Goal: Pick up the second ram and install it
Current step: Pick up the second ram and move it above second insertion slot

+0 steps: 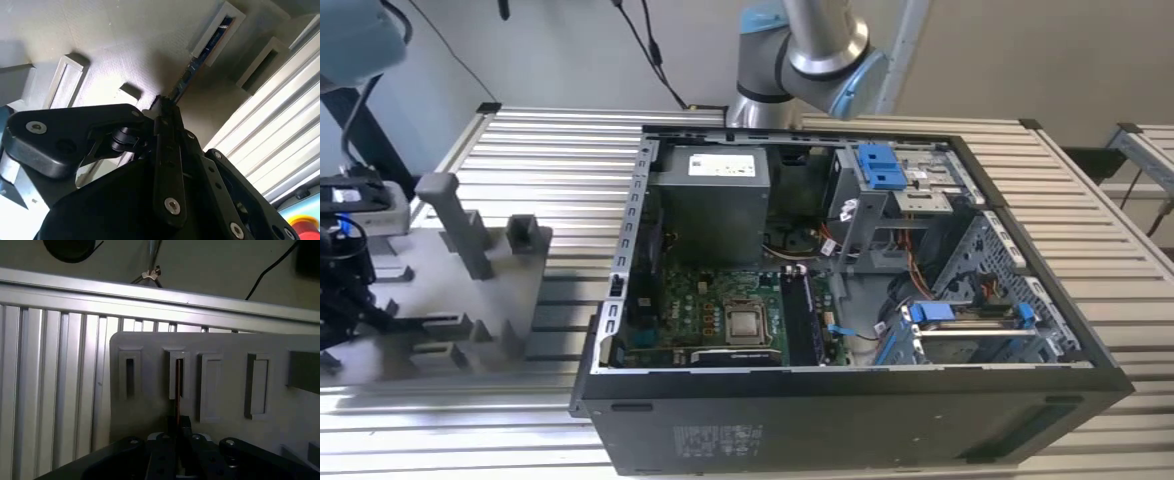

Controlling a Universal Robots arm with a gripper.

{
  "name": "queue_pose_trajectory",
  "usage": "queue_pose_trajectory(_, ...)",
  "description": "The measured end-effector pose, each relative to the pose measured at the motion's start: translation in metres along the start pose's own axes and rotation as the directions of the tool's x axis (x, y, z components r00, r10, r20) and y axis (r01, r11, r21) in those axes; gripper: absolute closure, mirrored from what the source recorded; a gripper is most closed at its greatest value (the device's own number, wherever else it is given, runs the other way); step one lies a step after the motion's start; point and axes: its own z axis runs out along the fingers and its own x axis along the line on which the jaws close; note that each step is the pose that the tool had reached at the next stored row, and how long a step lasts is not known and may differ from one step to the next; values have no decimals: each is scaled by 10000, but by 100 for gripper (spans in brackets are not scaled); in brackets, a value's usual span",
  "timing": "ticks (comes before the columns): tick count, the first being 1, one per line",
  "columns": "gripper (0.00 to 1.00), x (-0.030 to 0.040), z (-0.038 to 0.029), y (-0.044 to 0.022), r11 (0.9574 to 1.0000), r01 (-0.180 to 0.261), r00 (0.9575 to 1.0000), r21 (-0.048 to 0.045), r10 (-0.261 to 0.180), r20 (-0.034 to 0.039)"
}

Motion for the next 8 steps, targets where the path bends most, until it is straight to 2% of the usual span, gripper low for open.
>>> queue_pose_trajectory(2, 85, -1, -2, 1, 10000, -47, 9999, 24, 46, 156)
queue_pose_trajectory(4, 85, -2, -3, 2, 9999, -139, 9996, 50, 138, 235)
queue_pose_trajectory(8, 85, -1, -2, 9, 9998, -149, 9996, 91, 147, 227)
